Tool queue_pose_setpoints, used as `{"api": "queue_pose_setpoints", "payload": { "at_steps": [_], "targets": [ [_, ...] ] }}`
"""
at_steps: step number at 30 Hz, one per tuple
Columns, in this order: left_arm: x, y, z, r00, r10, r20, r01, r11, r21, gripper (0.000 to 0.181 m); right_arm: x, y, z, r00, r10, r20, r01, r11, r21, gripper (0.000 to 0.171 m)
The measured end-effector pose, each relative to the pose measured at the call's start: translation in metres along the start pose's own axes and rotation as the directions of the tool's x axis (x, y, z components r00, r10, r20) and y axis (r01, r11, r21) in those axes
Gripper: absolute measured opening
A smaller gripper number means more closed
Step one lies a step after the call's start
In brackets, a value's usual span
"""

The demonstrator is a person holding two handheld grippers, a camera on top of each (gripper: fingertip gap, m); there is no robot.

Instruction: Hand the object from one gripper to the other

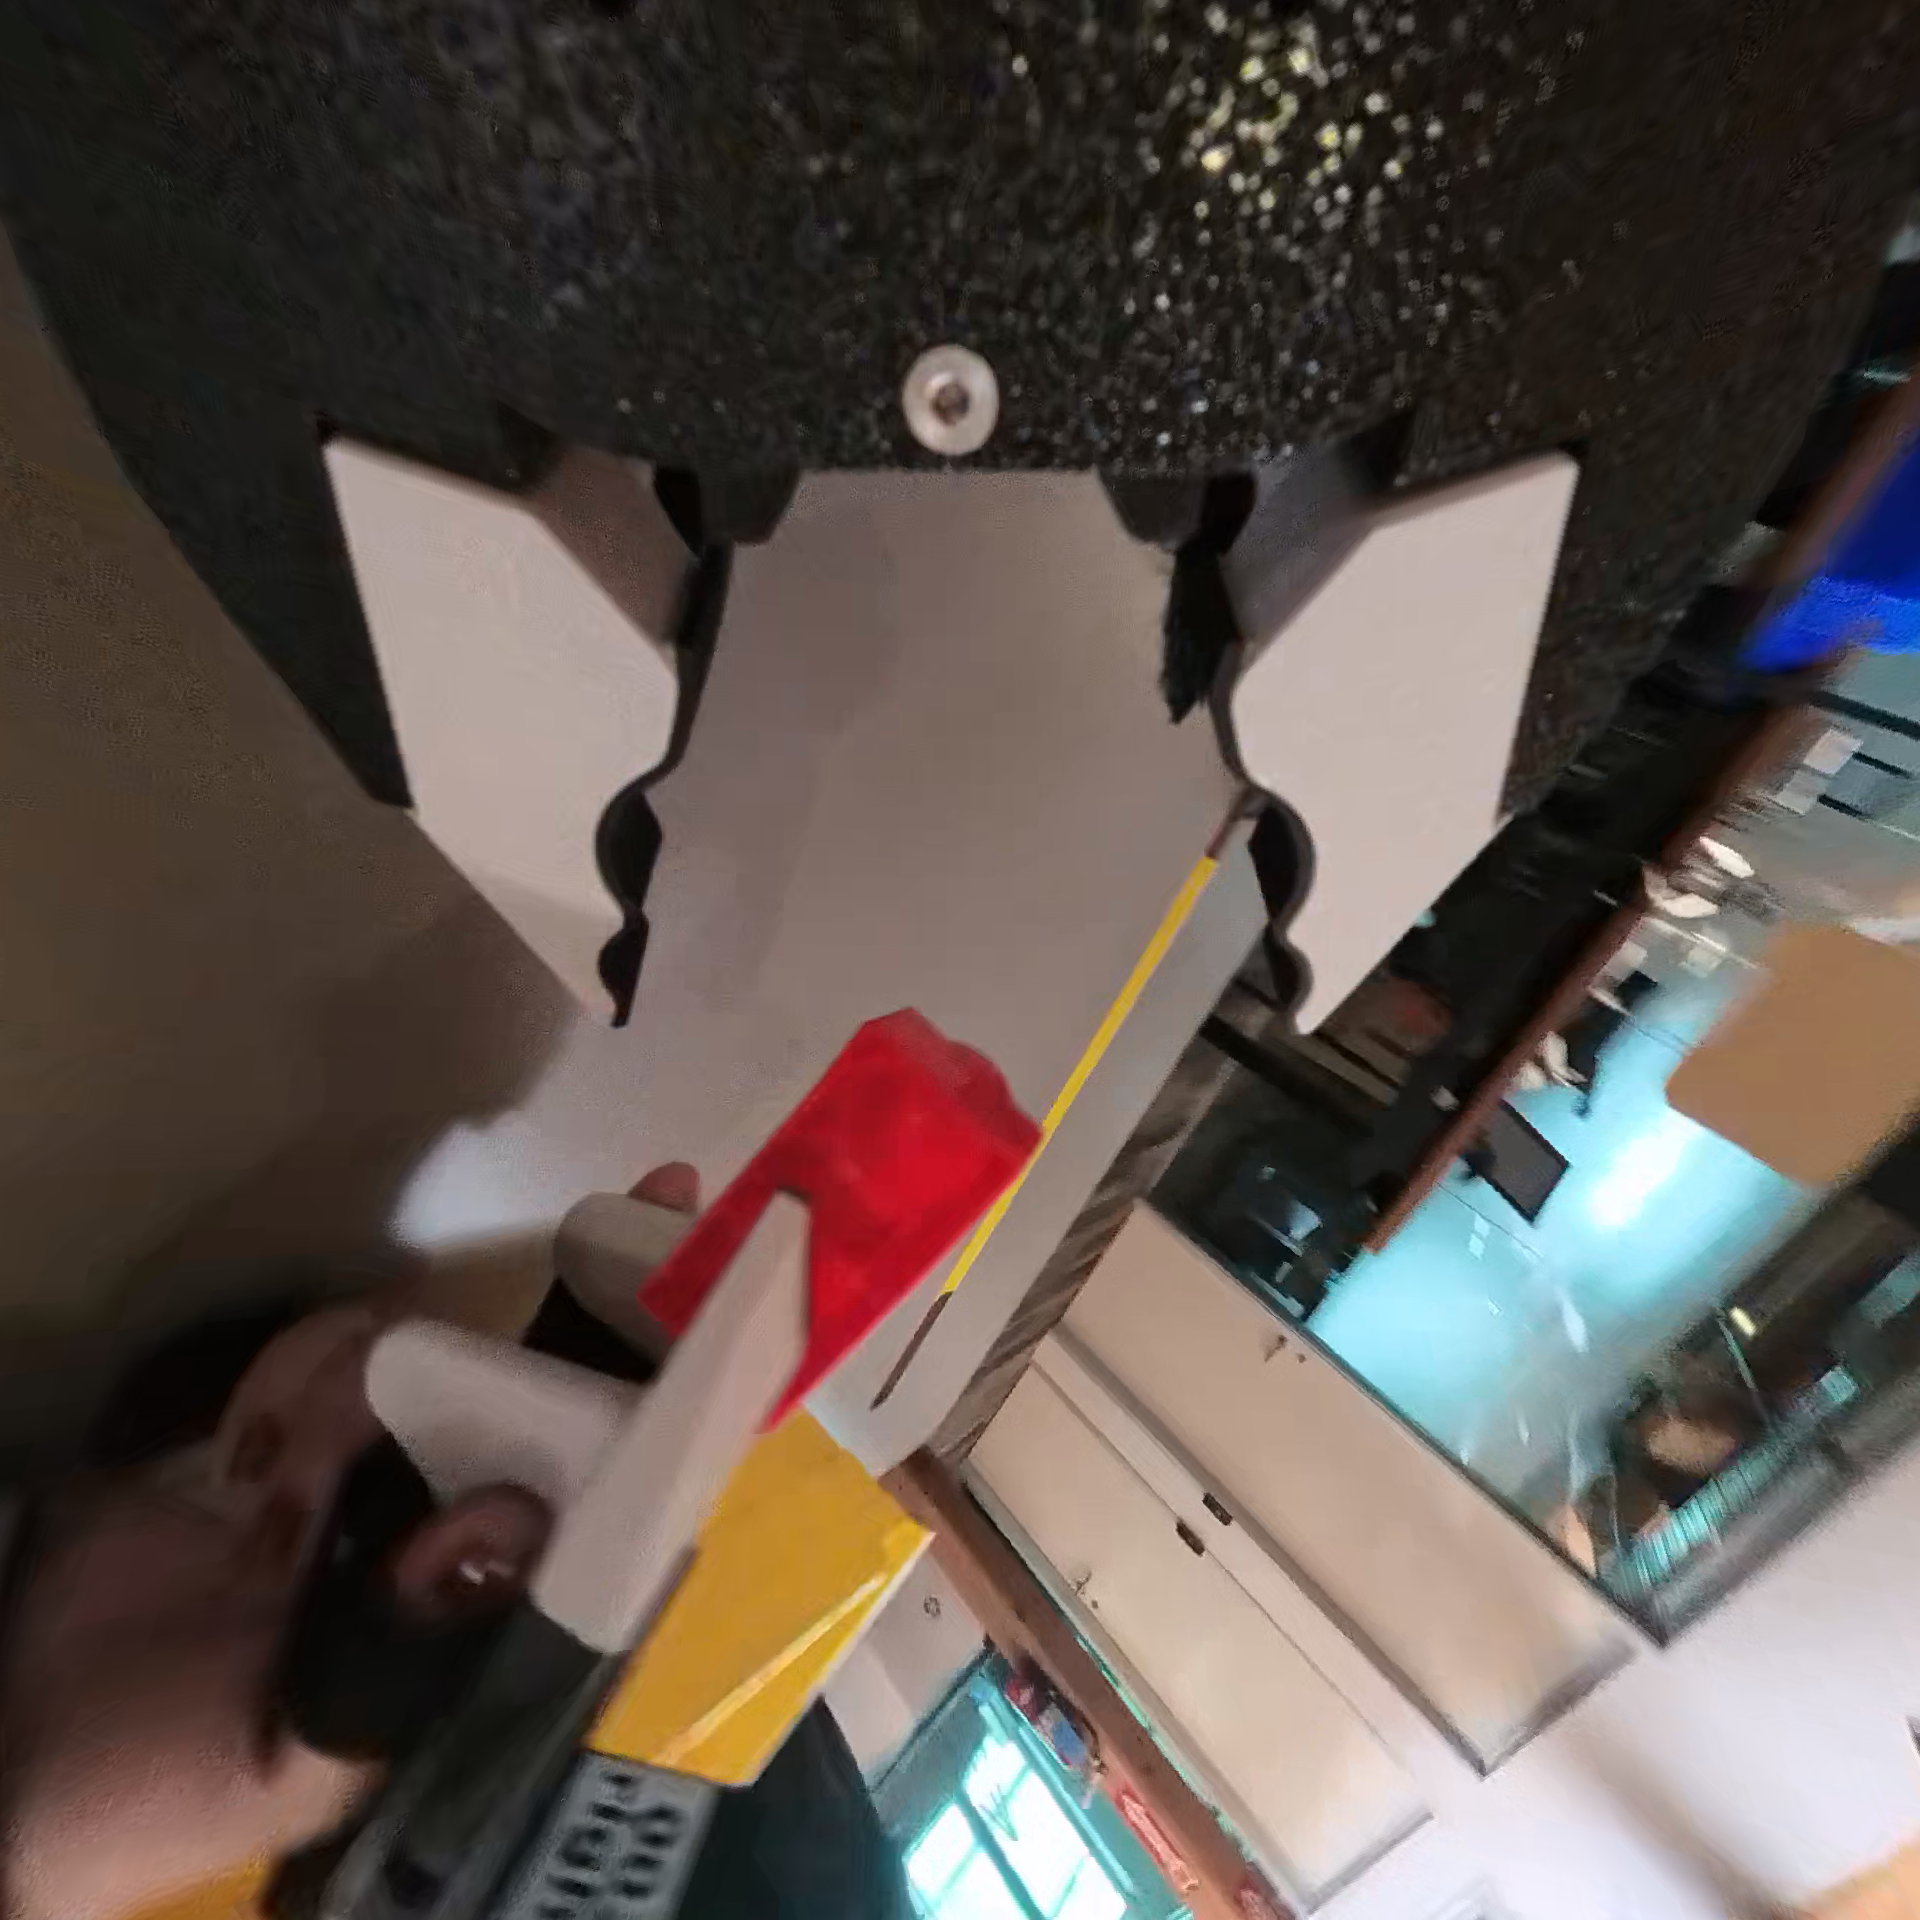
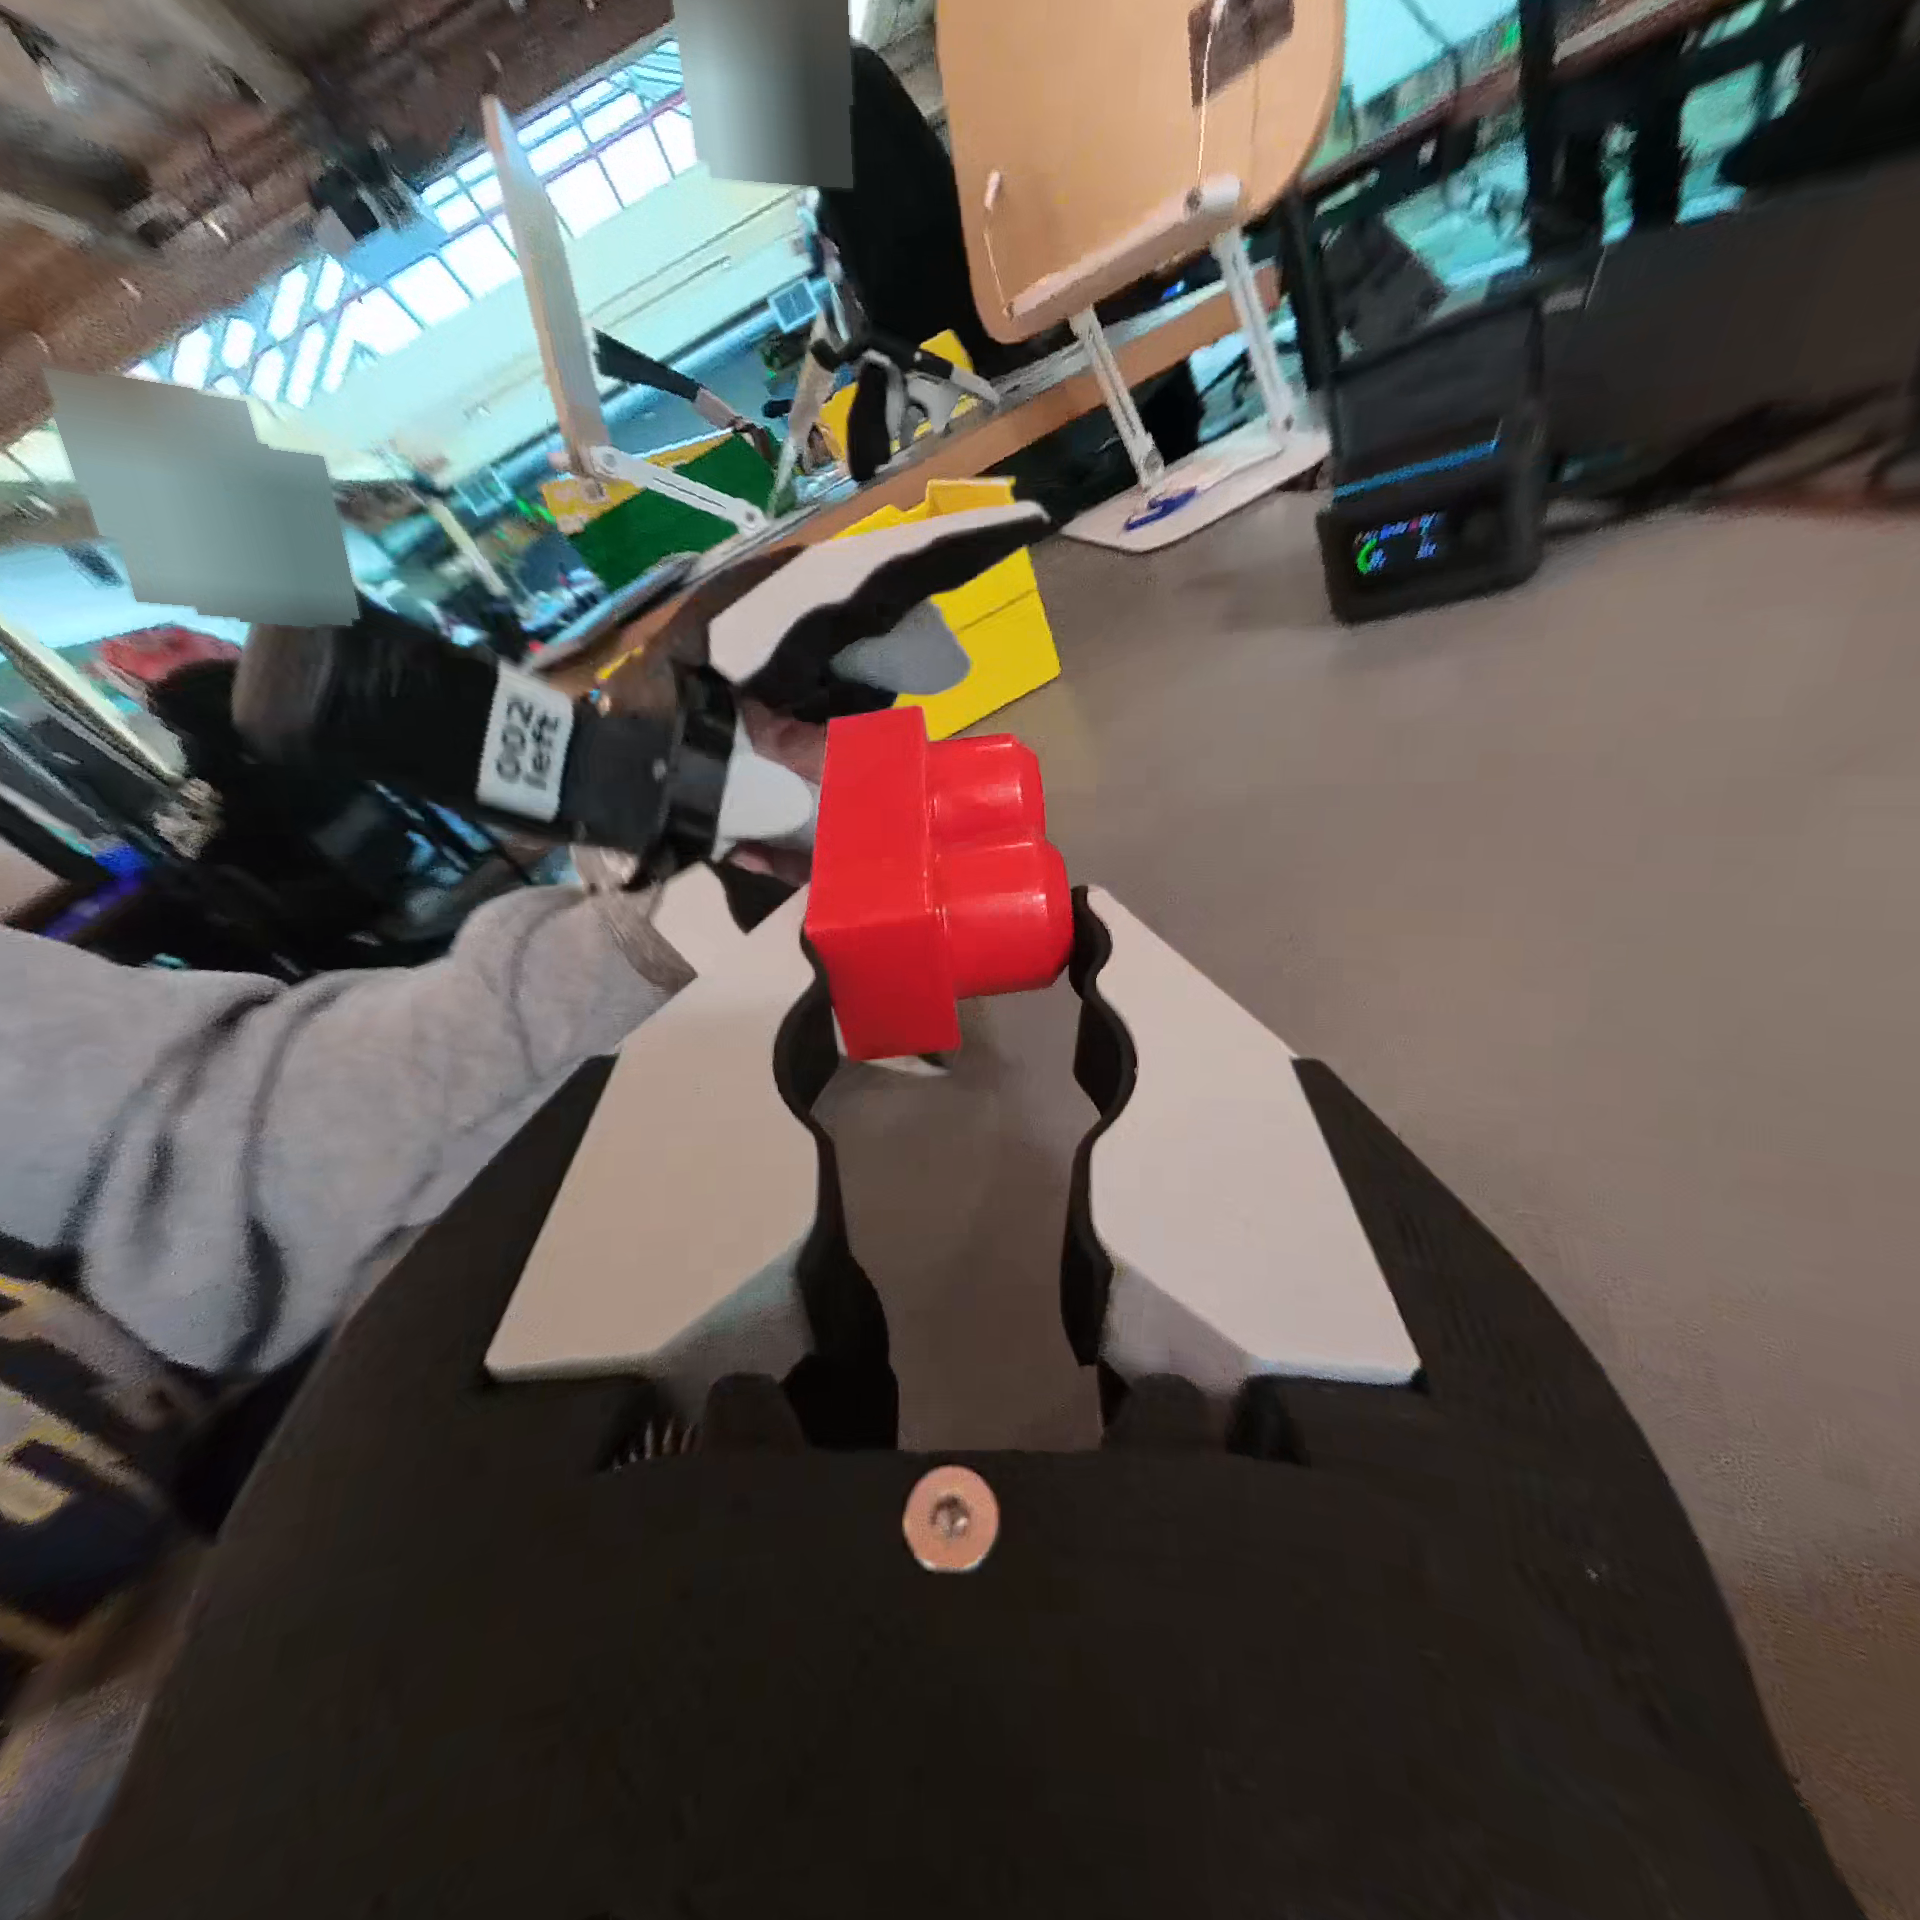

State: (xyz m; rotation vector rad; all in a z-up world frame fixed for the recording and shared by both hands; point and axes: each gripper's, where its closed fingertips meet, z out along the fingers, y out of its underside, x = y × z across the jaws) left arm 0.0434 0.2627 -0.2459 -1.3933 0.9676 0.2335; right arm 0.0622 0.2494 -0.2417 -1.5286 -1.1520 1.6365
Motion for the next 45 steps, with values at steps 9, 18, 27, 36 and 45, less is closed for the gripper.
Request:
{"api": "queue_pose_setpoints", "payload": {
  "at_steps": [9, 18, 27, 36, 45],
  "targets": [
    [0.023, -0.023, 0.001, 0.924, 0.382, 0.029, -0.382, 0.924, 0.019, 0.039, -0.009, 0.017, 0.000, 0.982, 0.156, 0.103, -0.144, 0.983, -0.112, 0.043],
    [-0.017, -0.036, -0.003, 0.638, -0.723, -0.265, 0.768, 0.619, 0.163, 0.035, 0.001, -0.041, -0.016, 0.842, -0.457, -0.285, 0.513, 0.843, 0.164, 0.084],
    [0.000, -0.054, -0.008, -0.194, -0.697, -0.690, 0.976, -0.063, -0.211, 0.034, -0.018, -0.029, 0.014, 0.192, -0.881, -0.433, 0.921, 0.314, -0.230, 0.093],
    [0.018, -0.061, -0.014, -0.284, -0.656, -0.699, 0.935, -0.028, -0.354, 0.034, -0.025, -0.029, 0.015, 0.090, -0.900, -0.427, 0.939, 0.220, -0.265, 0.074],
    [-0.054, -0.018, -0.019, 0.138, -0.836, -0.531, 0.980, 0.039, 0.194, 0.066, 0.012, -0.041, -0.003, 0.423, -0.729, -0.538, 0.764, 0.607, -0.221, 0.074]
  ]
}}
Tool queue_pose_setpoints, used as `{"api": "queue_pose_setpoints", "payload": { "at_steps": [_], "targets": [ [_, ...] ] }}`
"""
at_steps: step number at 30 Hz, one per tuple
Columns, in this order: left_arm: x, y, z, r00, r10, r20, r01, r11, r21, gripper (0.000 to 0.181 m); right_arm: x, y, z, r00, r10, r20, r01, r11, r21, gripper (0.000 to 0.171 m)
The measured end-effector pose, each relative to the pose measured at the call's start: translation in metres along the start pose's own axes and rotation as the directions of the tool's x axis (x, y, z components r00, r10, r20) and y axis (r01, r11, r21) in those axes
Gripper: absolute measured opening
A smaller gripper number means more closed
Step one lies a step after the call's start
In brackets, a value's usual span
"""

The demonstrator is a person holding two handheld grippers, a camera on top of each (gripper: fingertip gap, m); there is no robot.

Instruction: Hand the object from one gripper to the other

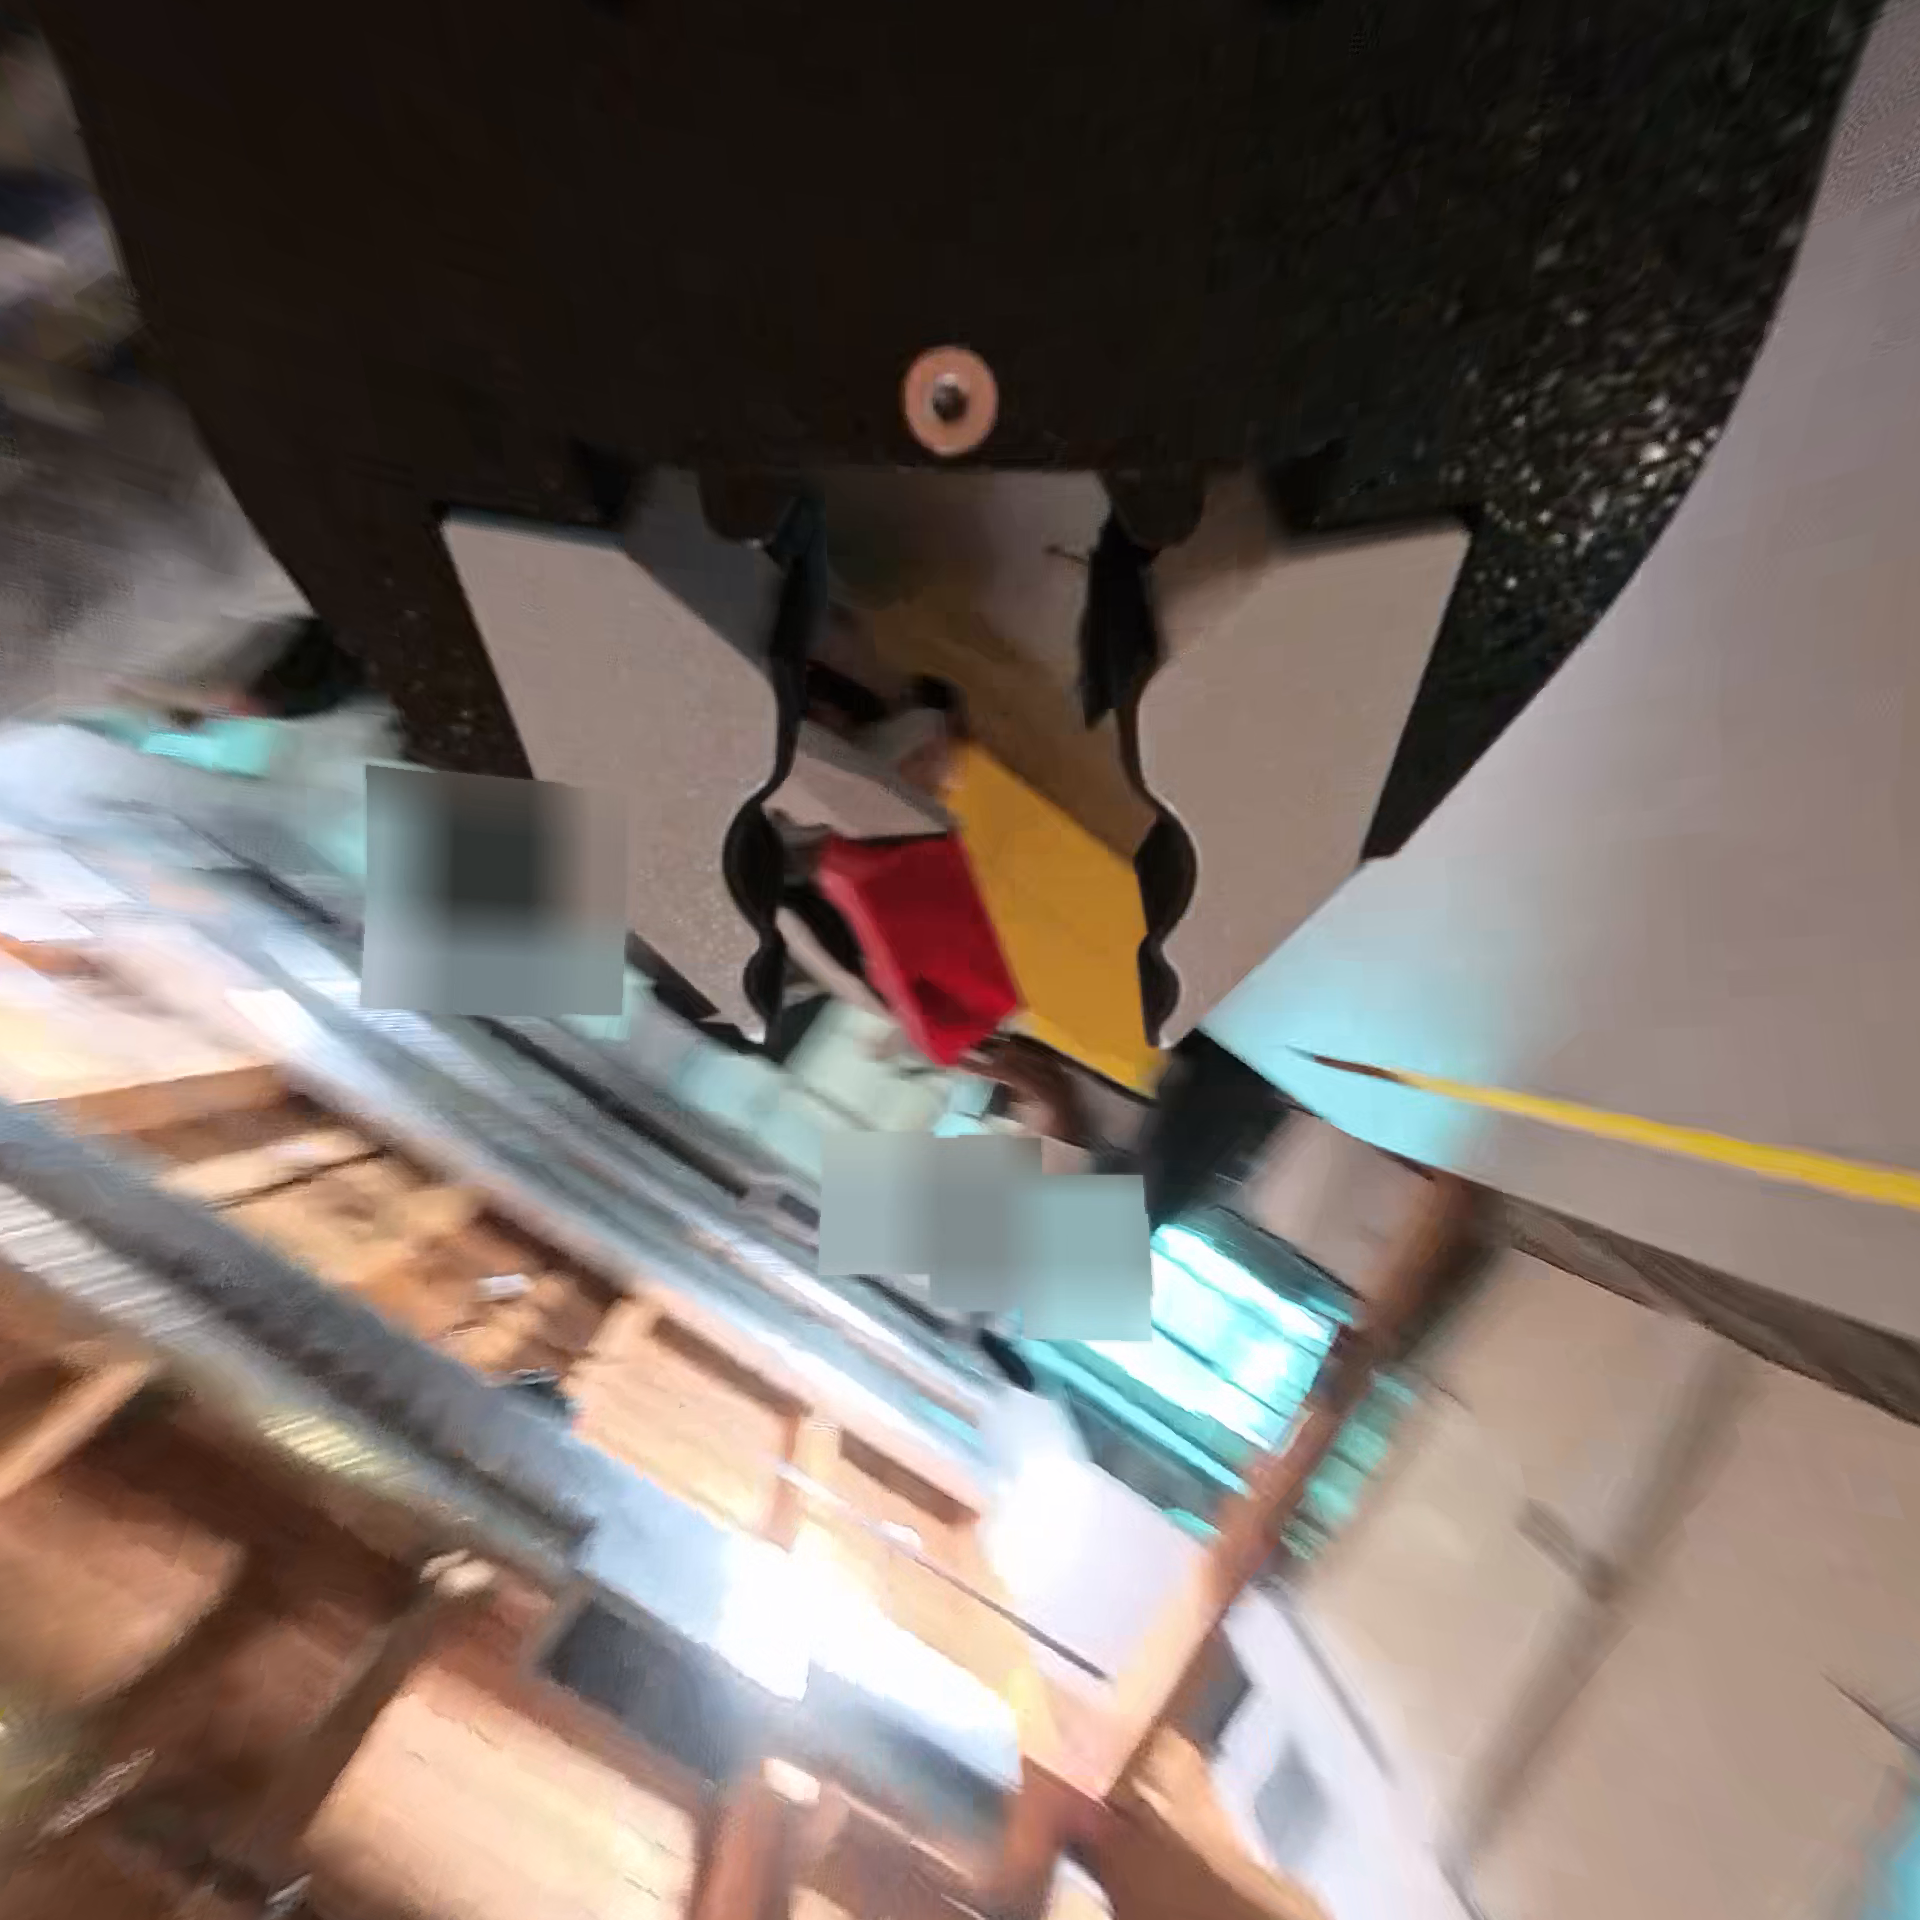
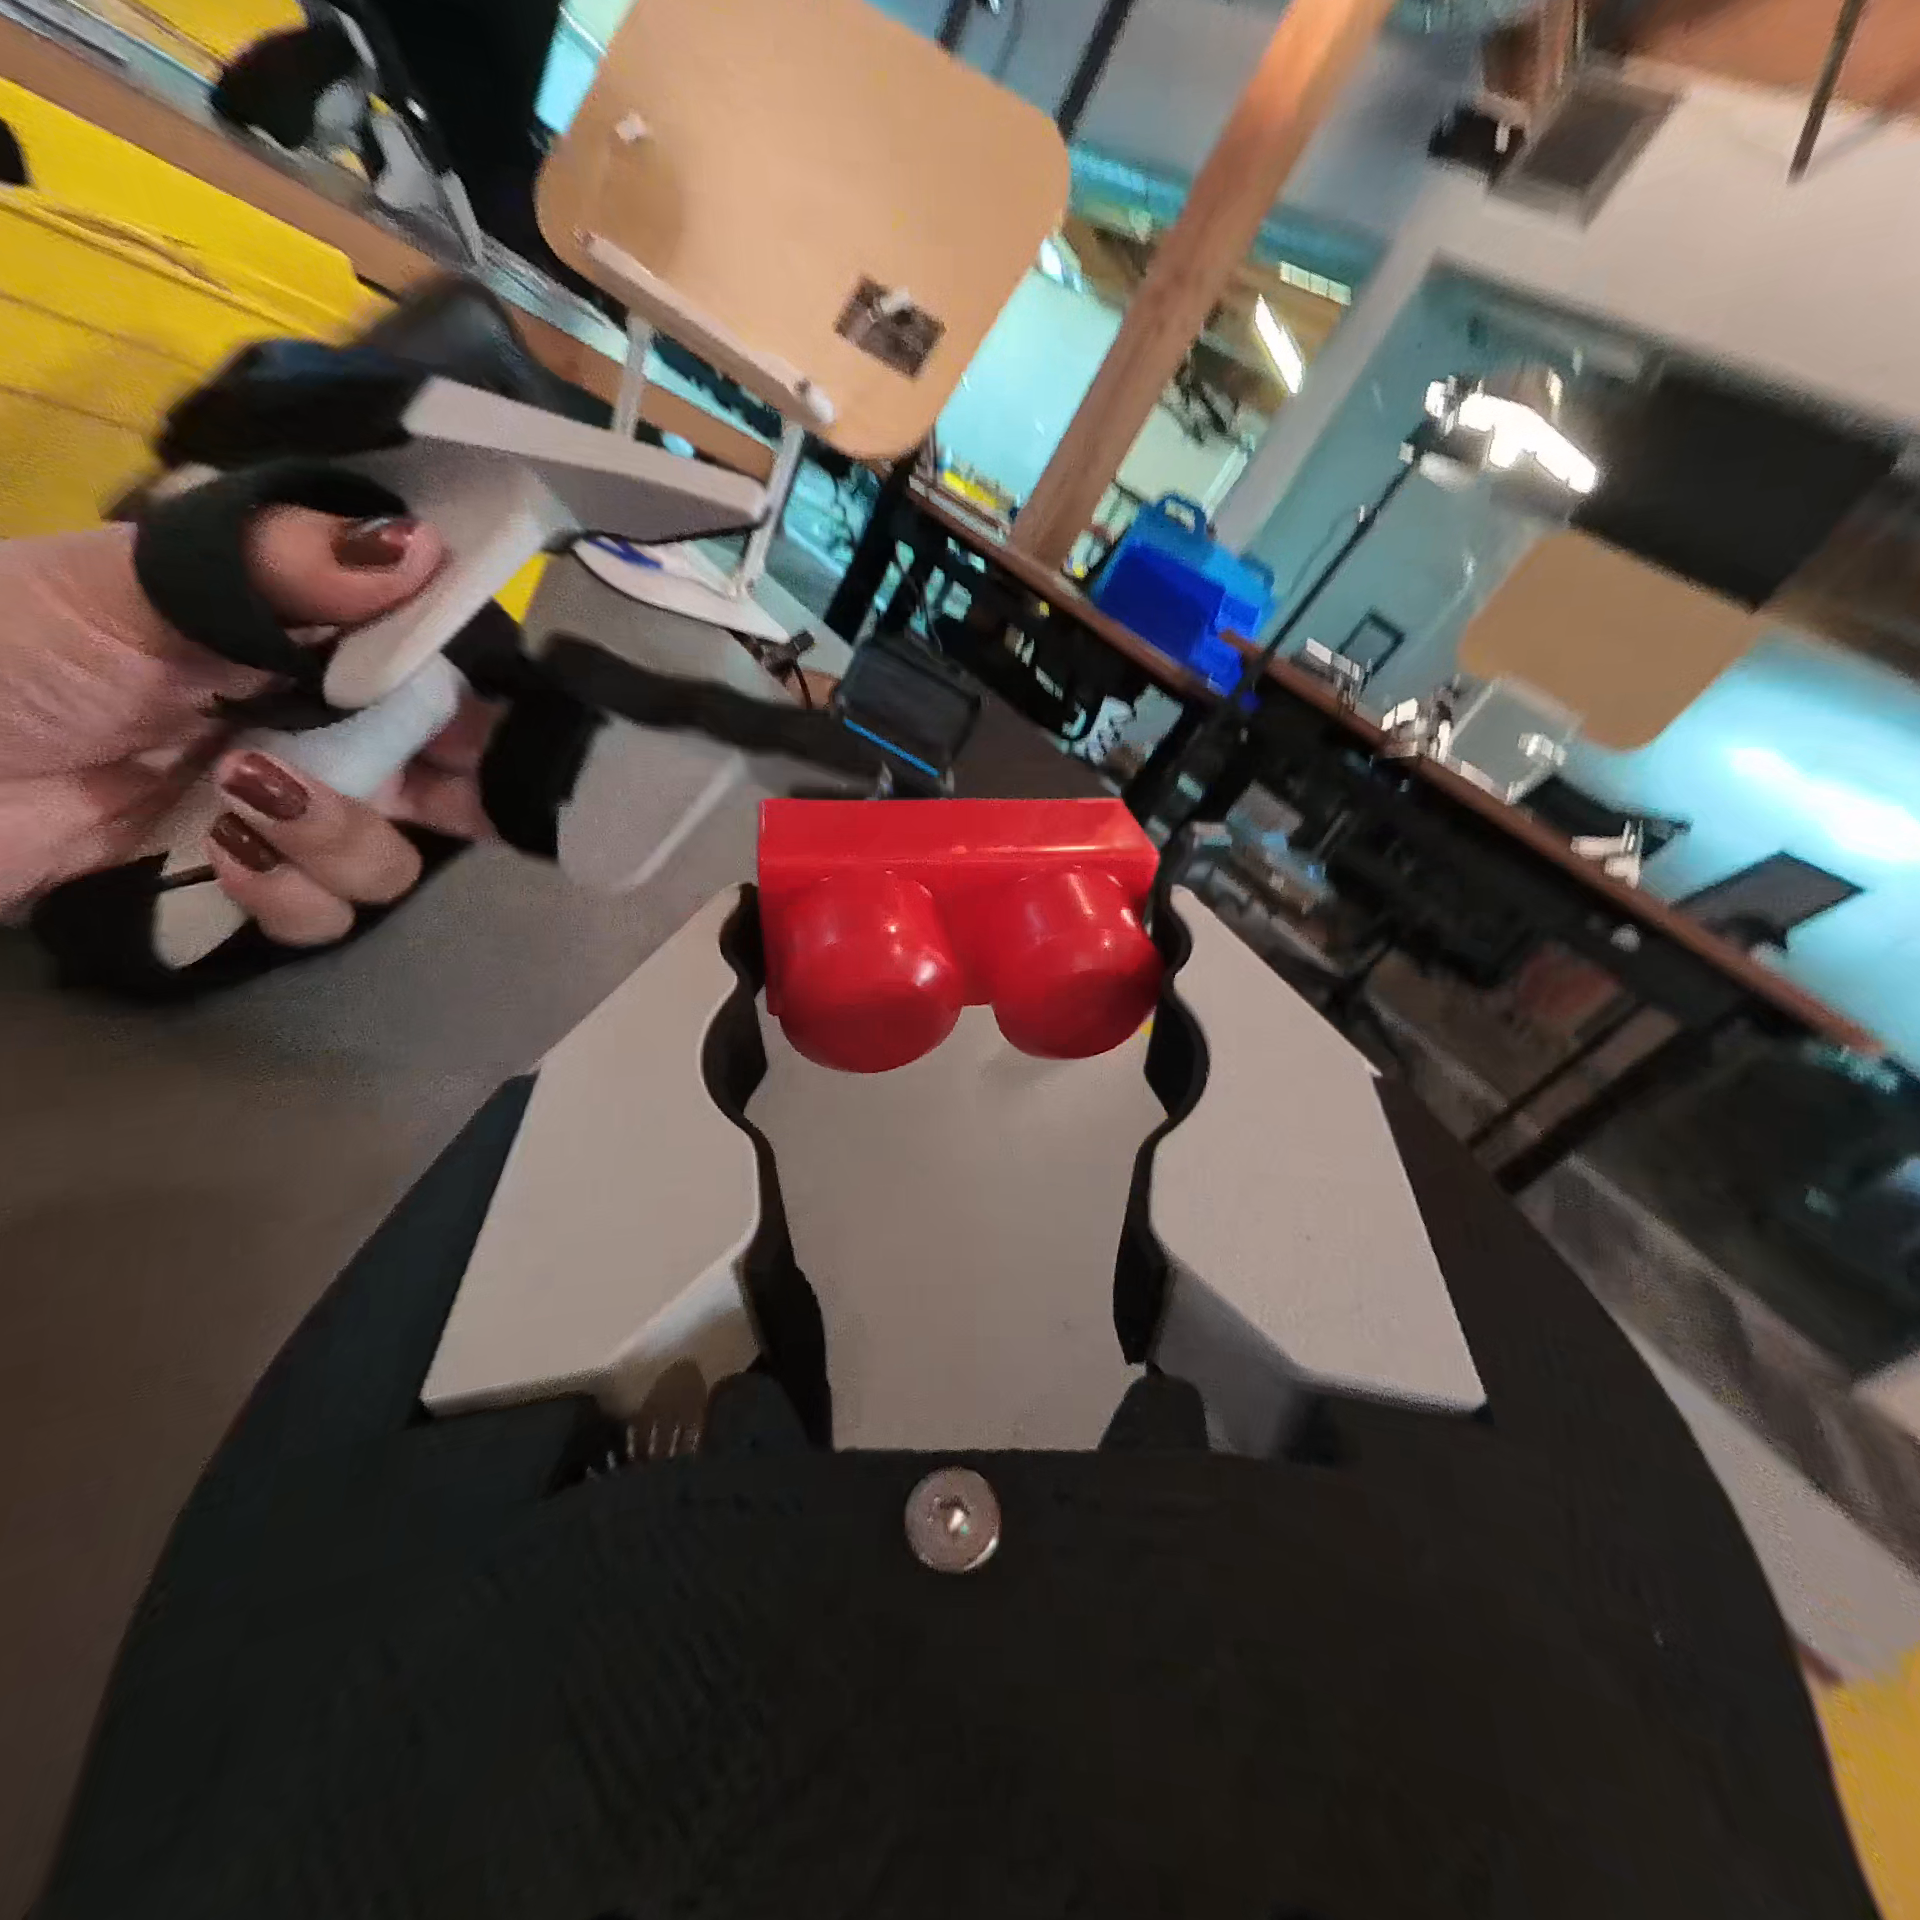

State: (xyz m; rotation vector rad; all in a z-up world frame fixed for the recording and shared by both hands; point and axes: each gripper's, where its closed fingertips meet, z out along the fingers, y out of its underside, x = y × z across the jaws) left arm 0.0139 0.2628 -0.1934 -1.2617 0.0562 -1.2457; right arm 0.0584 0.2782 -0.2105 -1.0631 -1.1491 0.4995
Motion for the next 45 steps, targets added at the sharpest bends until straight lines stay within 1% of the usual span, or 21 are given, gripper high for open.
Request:
{"api": "queue_pose_setpoints", "payload": {
  "at_steps": [1, 3, 5, 7, 9, 11, 13, 15, 16, 18, 20, 23, 24, 26, 31, 36, 39, 40, 42, 43, 45],
  "targets": [
    [-0.010, -0.009, -0.007, 0.988, 0.116, 0.103, -0.119, 0.993, 0.020, 0.065, 0.001, 0.005, 0.001, 1.000, 0.024, 0.007, -0.023, 0.999, -0.044, 0.074],
    [-0.020, -0.024, -0.020, 0.911, 0.319, 0.260, -0.333, 0.943, 0.010, 0.063, -0.005, 0.014, 0.001, 0.996, 0.068, 0.060, -0.057, 0.984, -0.171, 0.074],
    [-0.022, -0.031, -0.027, 0.824, 0.450, 0.345, -0.470, 0.882, -0.027, 0.060, -0.013, 0.018, -0.007, 0.984, 0.143, 0.104, -0.104, 0.945, -0.310, 0.074],
    [-0.021, -0.029, -0.025, 0.763, 0.528, 0.373, -0.541, 0.837, -0.079, 0.058, -0.017, 0.013, -0.027, 0.969, 0.204, 0.141, -0.125, 0.893, -0.433, 0.074],
    [-0.021, -0.019, -0.018, 0.731, 0.585, 0.351, -0.573, 0.806, -0.150, 0.056, -0.013, 0.000, -0.056, 0.958, 0.226, 0.179, -0.103, 0.849, -0.518, 0.074],
    [-0.023, -0.010, -0.013, 0.701, 0.628, 0.337, -0.593, 0.776, -0.215, 0.054, 0.003, -0.016, -0.091, 0.955, 0.209, 0.211, -0.052, 0.817, -0.575, 0.074],
    [-0.023, -0.004, -0.010, 0.678, 0.661, 0.321, -0.612, 0.750, -0.253, 0.050, 0.032, -0.021, -0.131, 0.965, 0.156, 0.210, 0.020, 0.756, -0.655, 0.074],
    [-0.023, -0.002, -0.008, 0.657, 0.681, 0.323, -0.625, 0.732, -0.273, 0.049, 0.069, -0.012, -0.174, 0.979, 0.120, 0.165, 0.053, 0.629, -0.776, 0.074],
    [-0.023, -0.001, -0.008, 0.652, 0.687, 0.322, -0.629, 0.727, -0.277, 0.048, 0.083, -0.004, -0.193, 0.980, 0.141, 0.144, 0.043, 0.551, -0.833, 0.074],
    [-0.024, 0.000, -0.007, 0.652, 0.687, 0.322, -0.626, 0.727, -0.282, 0.048, 0.100, 0.019, -0.226, 0.964, 0.253, 0.080, -0.019, 0.365, -0.931, 0.074],
    [-0.024, -0.001, -0.007, 0.656, 0.682, 0.323, -0.623, 0.731, -0.280, 0.048, 0.107, 0.047, -0.248, 0.919, 0.391, -0.055, -0.123, 0.152, -0.981, 0.074],
    [-0.023, -0.002, -0.008, 0.653, 0.683, 0.326, -0.628, 0.730, -0.271, 0.047, 0.109, 0.091, -0.263, 0.801, 0.503, -0.324, -0.290, -0.148, -0.946, 0.074],
    [-0.022, -0.002, -0.008, 0.654, 0.683, 0.325, -0.628, 0.730, -0.270, 0.047, 0.107, 0.103, -0.265, 0.759, 0.512, -0.401, -0.332, -0.225, -0.916, 0.074],
    [-0.021, 0.000, -0.008, 0.652, 0.687, 0.321, -0.630, 0.726, -0.275, 0.047, 0.101, 0.120, -0.261, 0.685, 0.528, -0.502, -0.392, -0.314, -0.865, 0.074],
    [-0.019, 0.007, -0.004, 0.634, 0.715, 0.294, -0.645, 0.699, -0.308, 0.046, 0.094, 0.144, -0.240, 0.639, 0.463, -0.614, -0.484, -0.379, -0.789, 0.074],
    [-0.018, 0.014, -0.001, 0.619, 0.739, 0.266, -0.657, 0.673, -0.339, 0.045, 0.088, 0.164, -0.228, 0.655, 0.381, -0.652, -0.519, -0.400, -0.755, 0.074],
    [-0.017, 0.015, -0.001, 0.620, 0.740, 0.260, -0.658, 0.671, -0.342, 0.045, 0.091, 0.170, -0.235, 0.694, 0.328, -0.641, -0.517, -0.393, -0.760, 0.098],
    [-0.017, 0.015, -0.001, 0.619, 0.740, 0.262, -0.658, 0.671, -0.341, 0.044, 0.090, 0.167, -0.236, 0.693, 0.338, -0.637, -0.514, -0.387, -0.765, 0.101],
    [-0.017, 0.013, -0.001, 0.619, 0.737, 0.271, -0.659, 0.675, -0.333, 0.044, 0.096, 0.154, -0.241, 0.683, 0.341, -0.646, -0.542, -0.356, -0.761, 0.107],
    [-0.017, 0.011, -0.002, 0.615, 0.737, 0.280, -0.660, 0.676, -0.329, 0.045, 0.105, 0.144, -0.242, 0.681, 0.324, -0.657, -0.579, -0.312, -0.754, 0.108],
    [-0.018, 0.007, -0.004, 0.604, 0.737, 0.303, -0.663, 0.676, -0.322, 0.045, 0.131, 0.112, -0.240, 0.669, 0.289, -0.685, -0.674, -0.154, -0.723, 0.107]
  ]
}}
